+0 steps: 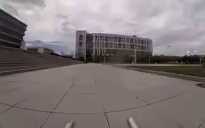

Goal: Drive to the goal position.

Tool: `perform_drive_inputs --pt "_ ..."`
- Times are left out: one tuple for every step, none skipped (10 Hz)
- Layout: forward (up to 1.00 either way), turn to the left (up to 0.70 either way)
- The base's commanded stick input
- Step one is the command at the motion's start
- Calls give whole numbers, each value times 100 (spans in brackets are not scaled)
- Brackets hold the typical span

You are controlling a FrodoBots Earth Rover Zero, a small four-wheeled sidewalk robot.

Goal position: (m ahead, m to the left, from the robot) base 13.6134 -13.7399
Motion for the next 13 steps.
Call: perform_drive_inputs --pt "70 0" --pt "70 0" --pt "70 0" --pt "70 0" --pt "70 0" --pt "70 0" --pt "71 0" --pt "80 0" --pt "85 0" --pt "94 0" --pt "100 0" --pt "100 -23" --pt "100 -40"
